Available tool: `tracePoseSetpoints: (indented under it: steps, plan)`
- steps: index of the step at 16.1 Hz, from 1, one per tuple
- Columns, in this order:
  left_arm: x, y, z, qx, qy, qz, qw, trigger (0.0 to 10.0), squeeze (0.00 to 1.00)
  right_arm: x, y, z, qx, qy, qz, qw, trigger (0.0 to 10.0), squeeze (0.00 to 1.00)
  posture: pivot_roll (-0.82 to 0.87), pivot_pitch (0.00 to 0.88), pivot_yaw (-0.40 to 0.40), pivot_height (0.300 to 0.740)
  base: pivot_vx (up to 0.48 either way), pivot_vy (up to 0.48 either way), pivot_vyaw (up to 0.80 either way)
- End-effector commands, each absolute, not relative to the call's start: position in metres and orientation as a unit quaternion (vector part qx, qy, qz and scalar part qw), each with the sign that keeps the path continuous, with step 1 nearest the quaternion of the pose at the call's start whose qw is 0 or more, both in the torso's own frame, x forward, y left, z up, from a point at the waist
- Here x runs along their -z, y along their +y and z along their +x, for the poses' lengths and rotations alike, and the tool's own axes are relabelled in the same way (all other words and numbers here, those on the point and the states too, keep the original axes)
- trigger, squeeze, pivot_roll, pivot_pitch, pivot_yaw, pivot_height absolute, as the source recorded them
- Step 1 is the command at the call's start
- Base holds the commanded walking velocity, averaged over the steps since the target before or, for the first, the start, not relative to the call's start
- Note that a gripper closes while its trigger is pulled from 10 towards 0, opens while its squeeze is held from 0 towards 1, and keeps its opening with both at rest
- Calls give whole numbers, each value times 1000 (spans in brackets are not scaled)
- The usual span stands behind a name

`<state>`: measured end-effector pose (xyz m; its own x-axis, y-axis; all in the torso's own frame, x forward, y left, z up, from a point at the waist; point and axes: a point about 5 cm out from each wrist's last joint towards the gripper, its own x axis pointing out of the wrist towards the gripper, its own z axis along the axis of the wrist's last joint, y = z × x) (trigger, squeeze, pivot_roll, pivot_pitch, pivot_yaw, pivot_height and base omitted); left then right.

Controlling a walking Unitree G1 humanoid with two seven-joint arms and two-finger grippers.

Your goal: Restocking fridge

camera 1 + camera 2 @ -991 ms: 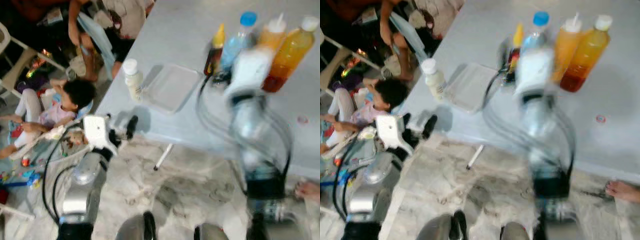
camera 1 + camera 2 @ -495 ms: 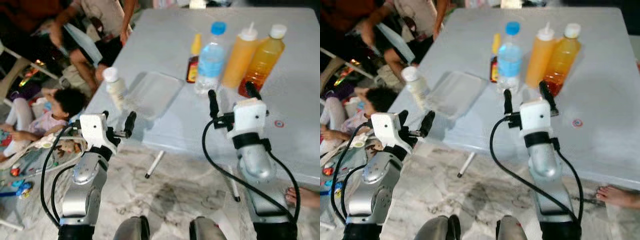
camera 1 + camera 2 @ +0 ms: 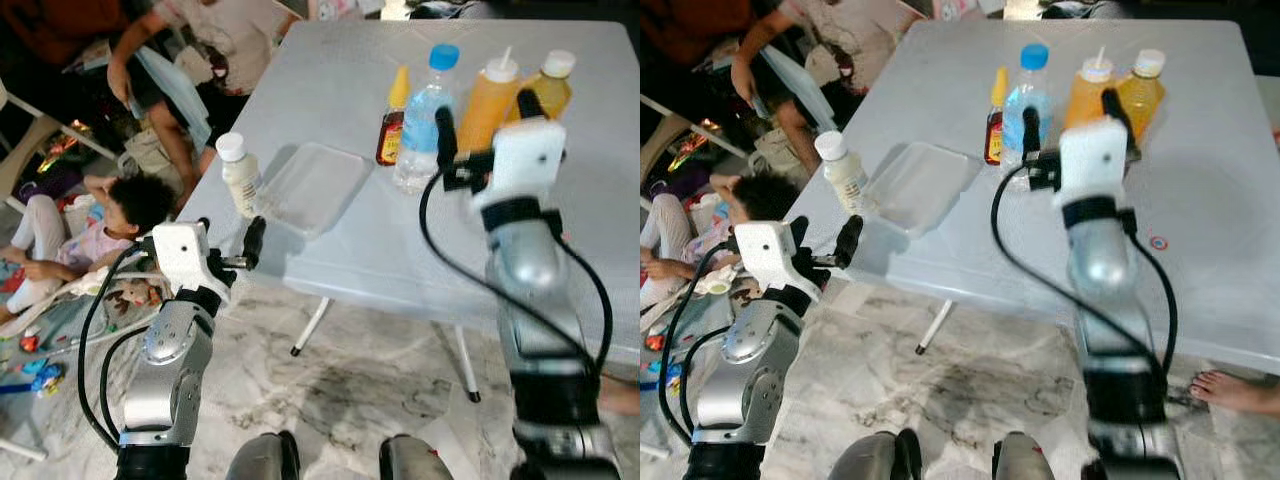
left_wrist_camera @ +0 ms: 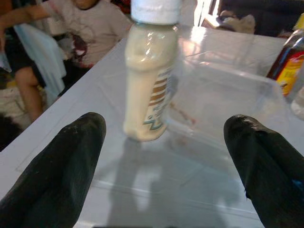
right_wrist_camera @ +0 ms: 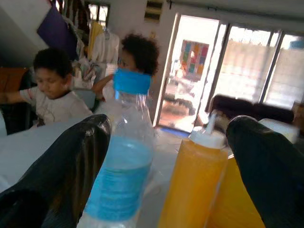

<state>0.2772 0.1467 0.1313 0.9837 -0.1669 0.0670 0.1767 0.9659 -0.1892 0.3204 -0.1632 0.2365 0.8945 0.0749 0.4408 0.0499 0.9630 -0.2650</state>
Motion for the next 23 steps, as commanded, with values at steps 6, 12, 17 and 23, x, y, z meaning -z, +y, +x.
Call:
tracePoseSetpoints:
  steps: [6,12,17,23]
  plan:
    - [-132,158,274,74,-22,-83,994,10000,0,-252,-138,346,-63,-239,-92,965,10000,0,-37,134,128,740,0,0,0]
    - [-132,158,273,75,-20,-78,994,10000,0,-272,-127,357,-71,-270,-88,956,10000,0,-29,135,125,740,0,0,0]
    - [-131,157,273,79,-16,-78,994,10000,0,-278,-141,365,-32,-269,-99,958,10000,0,-33,139,126,740,0,0,0]
    - [-130,157,272,80,-13,-75,994,10000,0,-276,-153,373,11,-250,-85,964,10000,0,-26,143,127,740,0,0,0]
